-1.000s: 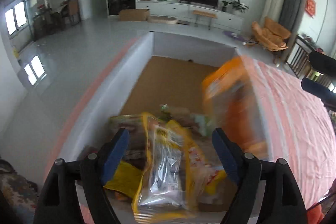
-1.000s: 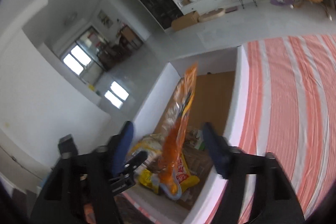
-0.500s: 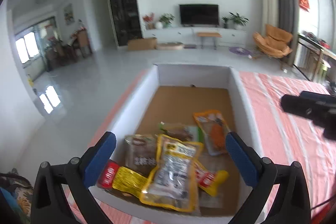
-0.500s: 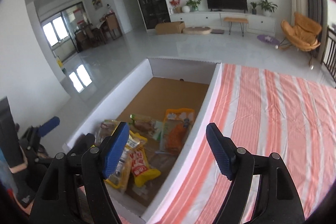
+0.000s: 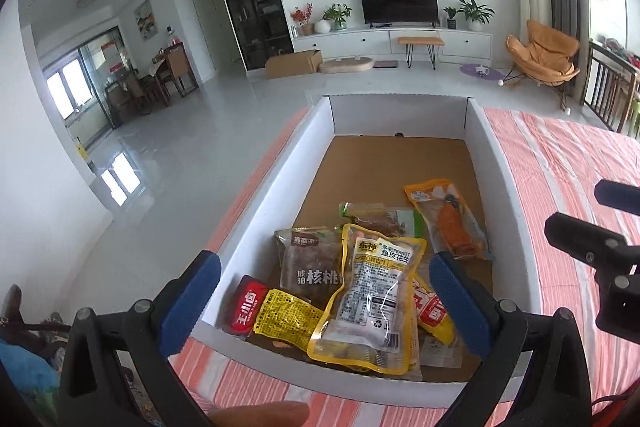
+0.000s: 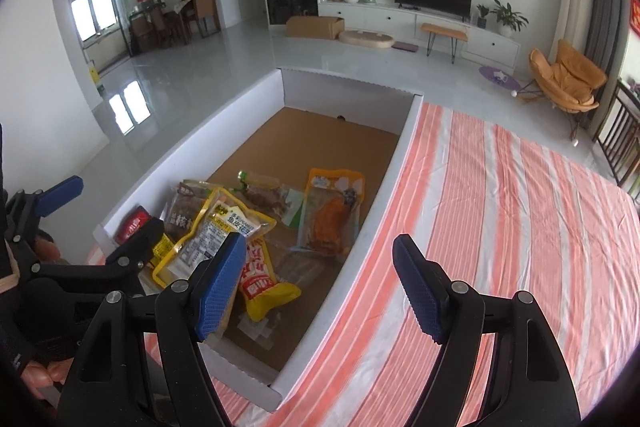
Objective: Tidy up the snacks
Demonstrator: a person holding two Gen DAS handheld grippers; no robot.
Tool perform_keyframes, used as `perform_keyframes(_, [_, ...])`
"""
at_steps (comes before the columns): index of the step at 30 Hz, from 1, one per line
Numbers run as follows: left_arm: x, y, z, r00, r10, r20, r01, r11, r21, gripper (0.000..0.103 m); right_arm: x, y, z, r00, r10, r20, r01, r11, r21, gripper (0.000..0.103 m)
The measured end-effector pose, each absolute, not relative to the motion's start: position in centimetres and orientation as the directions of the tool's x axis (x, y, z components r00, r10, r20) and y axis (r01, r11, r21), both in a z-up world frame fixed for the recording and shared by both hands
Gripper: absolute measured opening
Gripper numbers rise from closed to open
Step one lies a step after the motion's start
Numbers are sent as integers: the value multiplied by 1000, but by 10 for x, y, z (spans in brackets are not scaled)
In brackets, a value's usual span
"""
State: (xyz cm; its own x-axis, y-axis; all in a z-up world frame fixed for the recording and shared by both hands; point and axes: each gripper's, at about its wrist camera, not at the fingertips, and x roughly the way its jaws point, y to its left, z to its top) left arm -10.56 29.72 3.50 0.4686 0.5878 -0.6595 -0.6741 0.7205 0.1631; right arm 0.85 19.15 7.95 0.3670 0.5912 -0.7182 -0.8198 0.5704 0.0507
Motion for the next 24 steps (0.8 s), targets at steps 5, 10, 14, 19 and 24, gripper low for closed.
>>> perform_keyframes(5, [-108, 299, 36, 474, 576, -666, -680, 720, 139, 103, 5, 194, 78, 372, 580, -725, -822, 569, 33, 79])
perform_keyframes(10, [-111, 304, 36, 453, 577, -679, -697, 704, 133, 103, 0, 197, 77, 372, 578, -726, -827, 562, 23, 79])
perform_keyframes(14, [-115, 312, 36, 439, 598, -671, -720, 680, 136, 103, -3, 201, 76, 374, 575, -727, -829, 559, 15, 79])
perform_keyframes(19, [-117, 315, 34, 447, 583, -678, -720, 685, 115, 103, -4, 203, 73, 372, 570, -733, -830, 557, 12, 79])
perform_keyframes(24, [-117, 314, 34, 453, 587, -671, -719, 685, 114, 103, -6, 204, 73, 370, 570, -734, -833, 553, 10, 79])
